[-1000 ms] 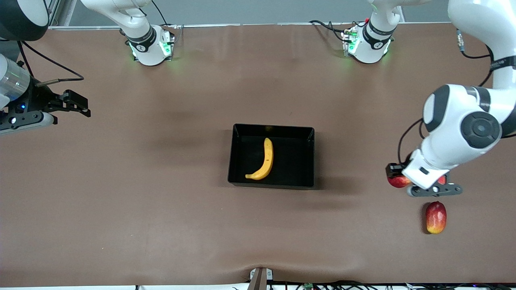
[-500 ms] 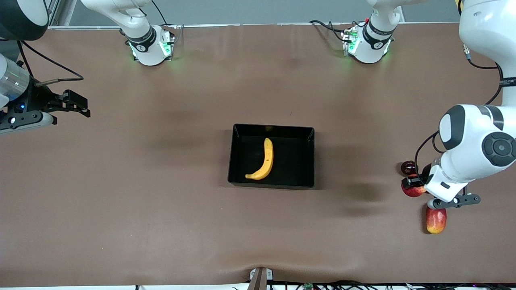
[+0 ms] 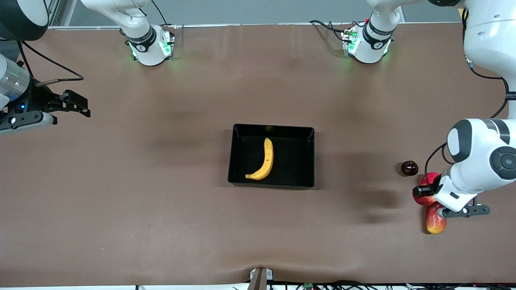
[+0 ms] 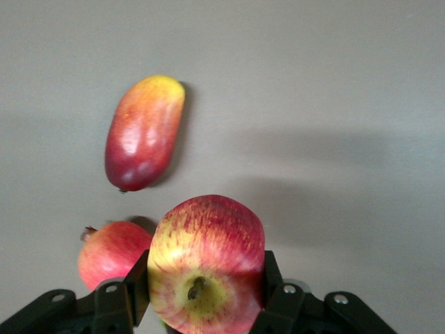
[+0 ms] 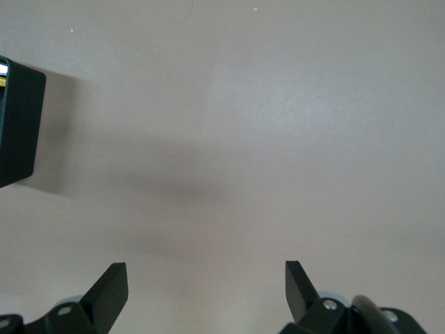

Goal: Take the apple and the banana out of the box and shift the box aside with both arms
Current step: 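Lower the apple beside the mango and open the left gripper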

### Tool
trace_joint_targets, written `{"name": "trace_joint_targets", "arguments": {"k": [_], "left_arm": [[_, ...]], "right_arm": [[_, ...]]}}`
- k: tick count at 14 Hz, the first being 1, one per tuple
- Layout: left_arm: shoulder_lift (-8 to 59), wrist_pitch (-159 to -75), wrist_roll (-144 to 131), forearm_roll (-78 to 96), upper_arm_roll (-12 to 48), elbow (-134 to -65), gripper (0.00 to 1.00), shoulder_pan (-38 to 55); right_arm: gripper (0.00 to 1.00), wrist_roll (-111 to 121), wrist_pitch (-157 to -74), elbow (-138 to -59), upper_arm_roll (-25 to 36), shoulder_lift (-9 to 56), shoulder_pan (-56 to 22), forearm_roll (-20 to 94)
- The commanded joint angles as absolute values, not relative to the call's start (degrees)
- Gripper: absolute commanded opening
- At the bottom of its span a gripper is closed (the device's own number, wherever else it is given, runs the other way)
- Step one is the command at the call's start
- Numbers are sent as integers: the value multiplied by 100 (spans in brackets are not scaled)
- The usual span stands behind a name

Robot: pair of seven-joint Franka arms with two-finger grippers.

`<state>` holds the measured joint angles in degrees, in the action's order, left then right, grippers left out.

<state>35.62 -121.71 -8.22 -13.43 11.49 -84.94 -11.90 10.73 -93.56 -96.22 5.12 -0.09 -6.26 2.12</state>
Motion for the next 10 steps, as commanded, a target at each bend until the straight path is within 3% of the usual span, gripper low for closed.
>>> {"name": "trace_joint_targets", "arguments": {"k": [1,10], "left_arm": [[3665,-12173,-668,-1459,1204,-8350,0,-1257],[4376,-12752,-993,-1424,1204,-7980,0,-1099]], "right_arm": [[100,1037,-9316,-9501,545,35,-694,141],[100,1037,-9316,-9501,545,35,-694,141]]}}
